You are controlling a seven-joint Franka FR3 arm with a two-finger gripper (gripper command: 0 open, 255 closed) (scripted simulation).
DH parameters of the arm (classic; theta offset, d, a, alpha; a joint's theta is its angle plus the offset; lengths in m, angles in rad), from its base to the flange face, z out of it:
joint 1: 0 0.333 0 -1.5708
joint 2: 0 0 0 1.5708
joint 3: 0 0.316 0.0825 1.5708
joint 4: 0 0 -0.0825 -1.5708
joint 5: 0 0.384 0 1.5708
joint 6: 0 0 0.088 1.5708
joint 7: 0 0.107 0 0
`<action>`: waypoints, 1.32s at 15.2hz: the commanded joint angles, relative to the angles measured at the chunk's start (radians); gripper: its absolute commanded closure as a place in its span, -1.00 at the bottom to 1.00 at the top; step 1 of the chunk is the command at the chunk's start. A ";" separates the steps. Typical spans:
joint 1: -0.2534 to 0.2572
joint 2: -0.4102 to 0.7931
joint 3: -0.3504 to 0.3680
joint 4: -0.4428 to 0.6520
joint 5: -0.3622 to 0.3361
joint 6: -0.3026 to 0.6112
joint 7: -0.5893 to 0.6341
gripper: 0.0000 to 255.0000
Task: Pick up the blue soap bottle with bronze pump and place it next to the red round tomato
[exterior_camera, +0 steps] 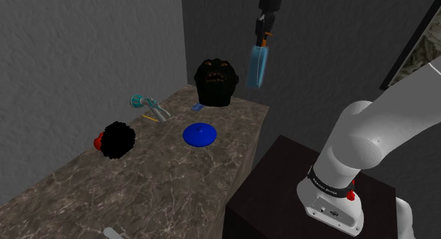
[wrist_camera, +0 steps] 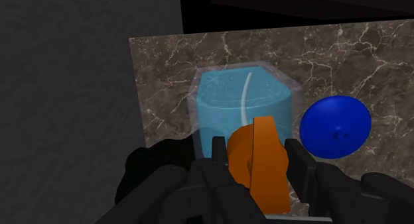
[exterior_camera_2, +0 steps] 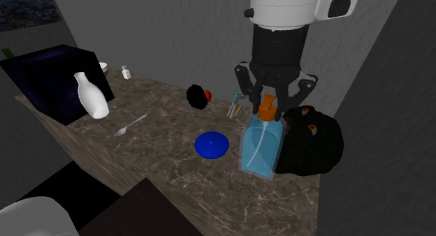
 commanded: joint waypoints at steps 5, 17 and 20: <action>0.004 0.021 0.004 0.102 0.007 -0.081 -0.004 1.00; 0.030 0.073 0.053 0.234 0.031 -0.167 0.056 1.00; 0.051 0.085 0.100 0.210 0.045 -0.137 0.125 1.00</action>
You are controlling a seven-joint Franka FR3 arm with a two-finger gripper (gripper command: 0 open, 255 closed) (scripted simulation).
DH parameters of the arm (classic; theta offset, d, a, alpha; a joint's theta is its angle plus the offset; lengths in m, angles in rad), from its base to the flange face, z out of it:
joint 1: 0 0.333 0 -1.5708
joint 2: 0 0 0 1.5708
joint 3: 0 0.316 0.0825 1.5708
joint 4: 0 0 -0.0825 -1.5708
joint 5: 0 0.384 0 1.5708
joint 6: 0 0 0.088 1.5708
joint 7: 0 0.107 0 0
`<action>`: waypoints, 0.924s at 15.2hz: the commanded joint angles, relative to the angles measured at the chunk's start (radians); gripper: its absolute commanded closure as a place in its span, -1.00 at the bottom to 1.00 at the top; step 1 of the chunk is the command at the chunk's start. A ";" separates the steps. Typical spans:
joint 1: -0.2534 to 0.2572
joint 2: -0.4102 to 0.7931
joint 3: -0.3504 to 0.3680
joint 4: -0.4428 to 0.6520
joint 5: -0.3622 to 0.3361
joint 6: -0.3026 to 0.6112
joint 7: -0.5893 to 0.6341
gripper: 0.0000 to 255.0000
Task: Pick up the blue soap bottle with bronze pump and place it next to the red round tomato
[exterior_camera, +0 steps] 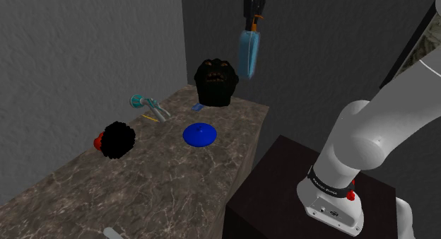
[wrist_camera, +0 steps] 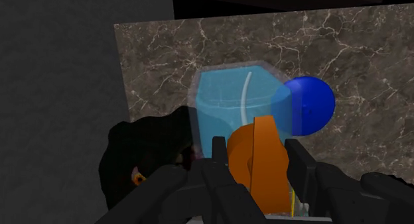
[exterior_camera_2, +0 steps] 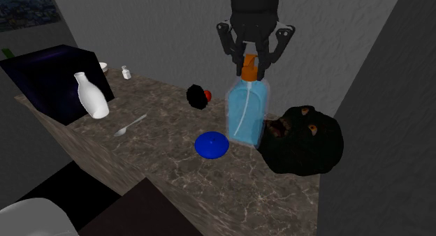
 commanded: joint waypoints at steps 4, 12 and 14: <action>0.035 0.043 0.072 -0.016 0.023 0.052 0.109 1.00; 0.096 0.151 0.181 0.012 0.047 0.125 0.278 1.00; 0.112 0.188 0.206 0.031 0.049 0.141 0.319 1.00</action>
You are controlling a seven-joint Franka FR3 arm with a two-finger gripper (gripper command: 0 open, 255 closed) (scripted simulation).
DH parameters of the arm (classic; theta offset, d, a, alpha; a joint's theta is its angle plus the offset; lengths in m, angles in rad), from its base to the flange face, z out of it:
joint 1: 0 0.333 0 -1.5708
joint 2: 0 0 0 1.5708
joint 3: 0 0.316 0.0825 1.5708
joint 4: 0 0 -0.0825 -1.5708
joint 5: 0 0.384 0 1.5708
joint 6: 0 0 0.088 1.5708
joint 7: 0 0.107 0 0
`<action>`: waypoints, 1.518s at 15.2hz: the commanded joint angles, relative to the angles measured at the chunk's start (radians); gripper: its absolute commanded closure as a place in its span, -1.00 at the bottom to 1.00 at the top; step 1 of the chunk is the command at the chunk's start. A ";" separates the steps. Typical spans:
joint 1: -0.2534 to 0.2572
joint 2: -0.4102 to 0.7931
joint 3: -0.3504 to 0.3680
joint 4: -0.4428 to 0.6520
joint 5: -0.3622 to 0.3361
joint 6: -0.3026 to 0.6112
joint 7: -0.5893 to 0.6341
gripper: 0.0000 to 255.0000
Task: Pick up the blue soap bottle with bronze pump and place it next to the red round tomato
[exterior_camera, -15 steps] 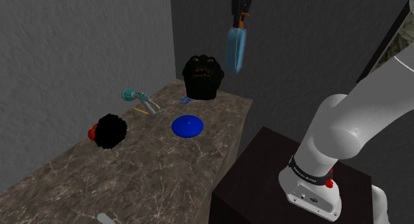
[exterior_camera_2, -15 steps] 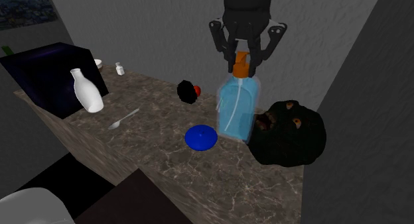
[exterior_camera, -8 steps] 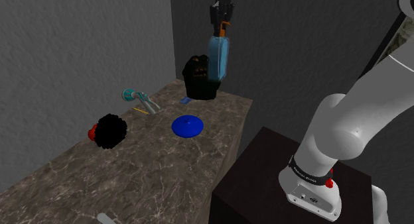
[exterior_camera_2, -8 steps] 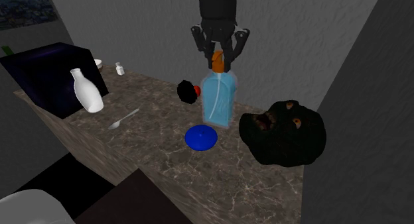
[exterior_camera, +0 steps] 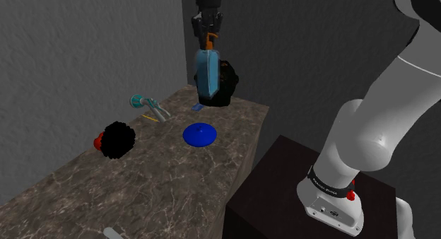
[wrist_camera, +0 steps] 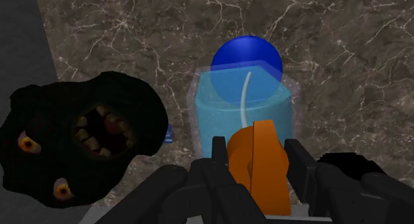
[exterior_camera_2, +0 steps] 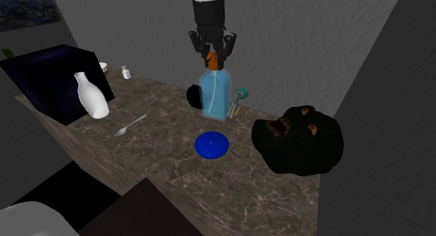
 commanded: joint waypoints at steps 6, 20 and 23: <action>0.058 0.142 0.083 0.091 -0.005 0.046 0.145 1.00; 0.217 0.581 0.182 0.539 -0.095 0.015 0.392 1.00; 0.268 0.716 0.187 0.718 -0.123 -0.034 0.430 1.00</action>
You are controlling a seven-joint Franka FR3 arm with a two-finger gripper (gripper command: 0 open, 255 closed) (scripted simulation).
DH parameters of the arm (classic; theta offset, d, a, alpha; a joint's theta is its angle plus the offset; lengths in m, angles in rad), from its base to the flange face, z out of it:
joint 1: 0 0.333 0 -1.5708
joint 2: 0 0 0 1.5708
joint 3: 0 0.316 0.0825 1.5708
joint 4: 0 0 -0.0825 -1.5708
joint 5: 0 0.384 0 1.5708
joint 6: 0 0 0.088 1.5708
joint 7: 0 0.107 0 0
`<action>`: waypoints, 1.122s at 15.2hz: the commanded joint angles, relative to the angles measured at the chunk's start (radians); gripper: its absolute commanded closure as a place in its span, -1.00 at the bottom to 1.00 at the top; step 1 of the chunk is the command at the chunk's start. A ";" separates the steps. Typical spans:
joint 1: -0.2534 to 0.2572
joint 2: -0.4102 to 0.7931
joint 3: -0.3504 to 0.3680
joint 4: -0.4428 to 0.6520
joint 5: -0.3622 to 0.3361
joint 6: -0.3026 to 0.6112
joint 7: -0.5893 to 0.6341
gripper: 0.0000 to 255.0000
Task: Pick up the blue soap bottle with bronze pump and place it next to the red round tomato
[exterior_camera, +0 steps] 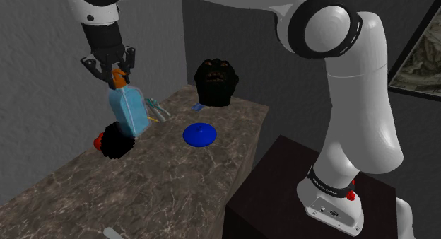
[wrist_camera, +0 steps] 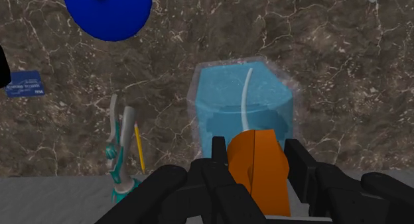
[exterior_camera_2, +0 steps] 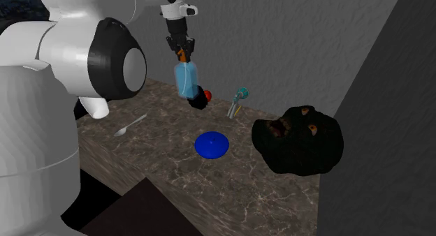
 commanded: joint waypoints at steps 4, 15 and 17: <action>0.033 0.084 0.001 0.067 -0.016 0.014 0.030 1.00; 0.016 0.054 0.001 -0.129 -0.015 0.180 0.045 1.00; 0.014 0.054 0.001 -0.157 -0.016 0.207 0.047 1.00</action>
